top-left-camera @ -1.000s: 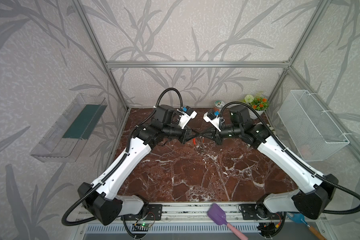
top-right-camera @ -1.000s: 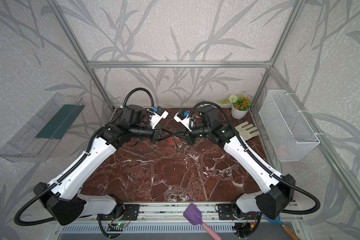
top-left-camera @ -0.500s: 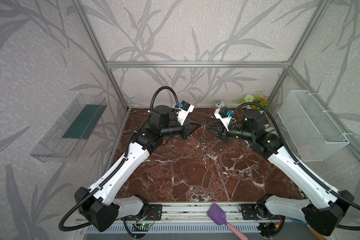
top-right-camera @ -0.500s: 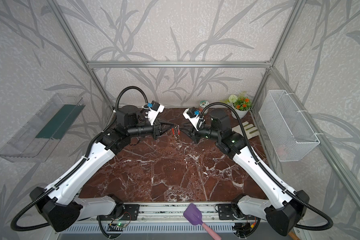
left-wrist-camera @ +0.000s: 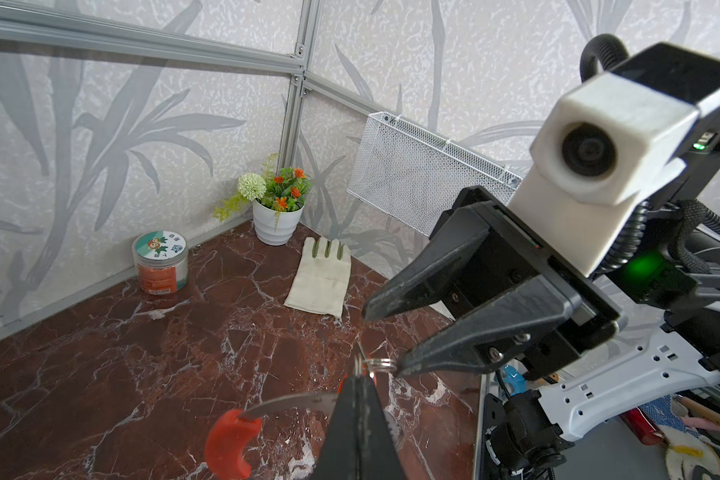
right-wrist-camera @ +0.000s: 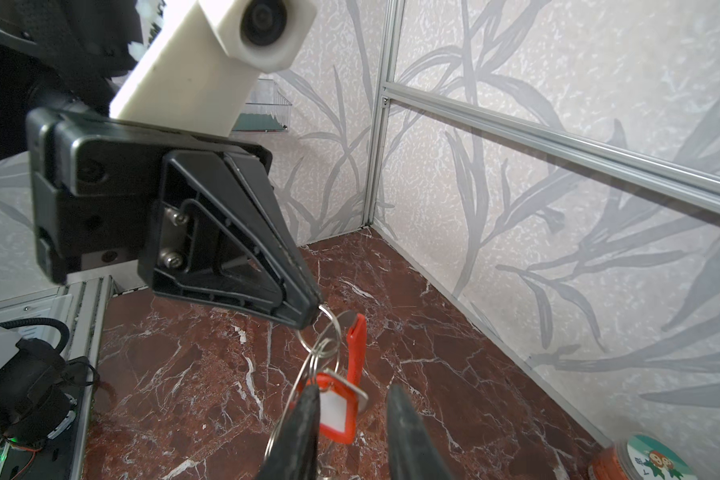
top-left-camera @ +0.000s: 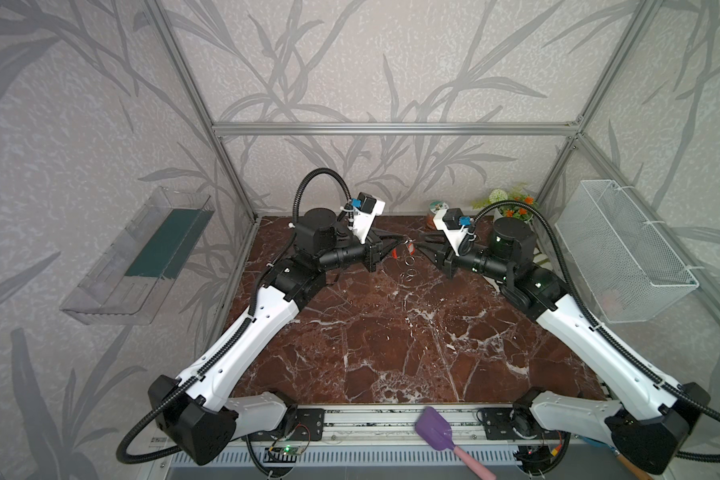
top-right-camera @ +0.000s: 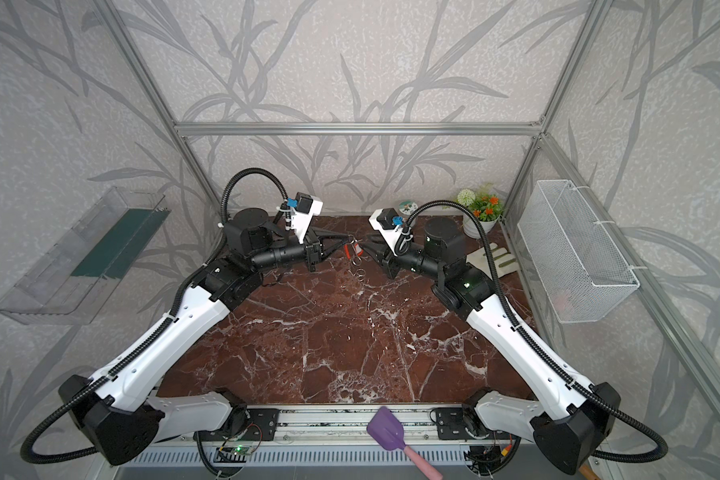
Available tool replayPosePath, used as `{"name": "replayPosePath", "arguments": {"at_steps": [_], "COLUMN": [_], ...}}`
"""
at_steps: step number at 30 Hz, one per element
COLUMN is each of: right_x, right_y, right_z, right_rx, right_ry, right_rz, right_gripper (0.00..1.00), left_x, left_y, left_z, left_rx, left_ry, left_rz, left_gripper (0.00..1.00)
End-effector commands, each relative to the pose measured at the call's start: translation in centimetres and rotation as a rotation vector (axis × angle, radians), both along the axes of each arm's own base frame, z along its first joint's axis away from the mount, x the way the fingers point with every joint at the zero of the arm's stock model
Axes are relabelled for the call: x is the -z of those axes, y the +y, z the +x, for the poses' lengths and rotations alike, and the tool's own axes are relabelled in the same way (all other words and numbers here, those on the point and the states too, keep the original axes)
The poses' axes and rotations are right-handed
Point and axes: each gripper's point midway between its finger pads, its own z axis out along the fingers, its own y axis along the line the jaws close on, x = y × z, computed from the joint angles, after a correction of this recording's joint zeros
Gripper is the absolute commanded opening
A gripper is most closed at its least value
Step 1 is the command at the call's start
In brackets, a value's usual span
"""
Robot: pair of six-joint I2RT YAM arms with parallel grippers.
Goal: Put the keys on the keyring
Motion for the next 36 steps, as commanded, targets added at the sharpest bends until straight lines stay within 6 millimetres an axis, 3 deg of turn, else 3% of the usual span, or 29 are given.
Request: {"name": "replayPosePath", "arguments": {"at_steps": [1,13,18,22,31,36], "right_x": [-1.8,-1.4,-0.9,-0.4,0.9,1.0], "right_y": [0.3,1.0,1.2,0.8,1.0,1.1], "right_z": [-0.2,-1.5,-1.2,-0.5,-0.3,-0.5], "right_rx": [-0.015,-0.069,-0.06,-0.019,-0.032,-0.05], "right_ry": [-0.058,-0.059,-0.035,-0.009,0.053,0.052], "right_rz": [0.025,0.021,0.008,-0.003,-0.015,-0.012], "right_gripper": [0.3,0.3,0.29,0.22,0.26,0.2], "left_x": [-1.6,-1.6,-1.6,-2.0,-2.4,-2.5], "left_y": [0.3,0.2,0.3,0.6,0.5,0.3], "left_z": [-0.6,-0.5,-0.6,-0.8,-1.4,-1.6], "left_rx": [0.007,0.009,0.007,-0.002,0.023,0.041], "left_ry": [-0.034,-0.021,-0.017,-0.027,-0.028,-0.022], "left_rz": [-0.025,-0.023,-0.028,-0.036,-0.048,-0.052], "left_gripper": [0.0,0.0,0.0,0.0,0.0,0.0]}}
